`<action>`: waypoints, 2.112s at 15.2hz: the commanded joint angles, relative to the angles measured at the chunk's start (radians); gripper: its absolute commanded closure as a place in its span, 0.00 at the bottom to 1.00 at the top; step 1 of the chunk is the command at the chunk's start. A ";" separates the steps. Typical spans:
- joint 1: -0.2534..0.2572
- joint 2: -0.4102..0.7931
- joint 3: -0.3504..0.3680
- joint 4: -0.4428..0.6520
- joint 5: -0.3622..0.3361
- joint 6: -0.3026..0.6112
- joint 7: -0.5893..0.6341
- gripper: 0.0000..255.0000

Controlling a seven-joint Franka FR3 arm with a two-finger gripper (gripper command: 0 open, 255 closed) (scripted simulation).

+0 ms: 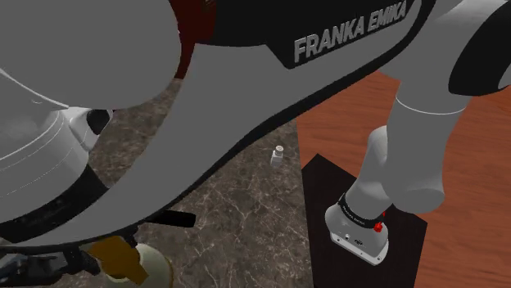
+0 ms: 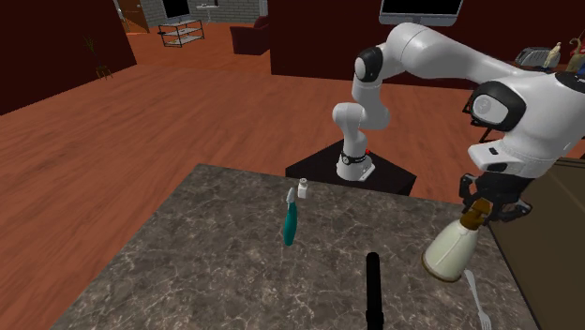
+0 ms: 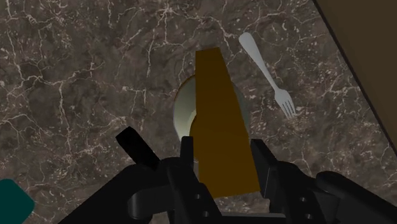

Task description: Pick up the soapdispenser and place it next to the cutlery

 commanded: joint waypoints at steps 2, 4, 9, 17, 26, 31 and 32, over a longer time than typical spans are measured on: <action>0.018 0.017 0.004 -0.009 -0.011 0.024 0.027 1.00; 0.016 0.018 0.003 -0.036 -0.011 0.051 0.027 1.00; 0.012 0.023 0.000 -0.097 -0.016 0.116 0.030 1.00; 0.011 0.042 -0.007 -0.173 -0.030 0.207 0.038 1.00; 0.011 0.042 -0.007 -0.172 -0.030 0.206 0.038 0.00; 0.011 0.036 -0.005 -0.145 -0.025 0.175 0.035 0.00; 0.012 0.032 -0.003 -0.117 -0.022 0.143 0.032 0.00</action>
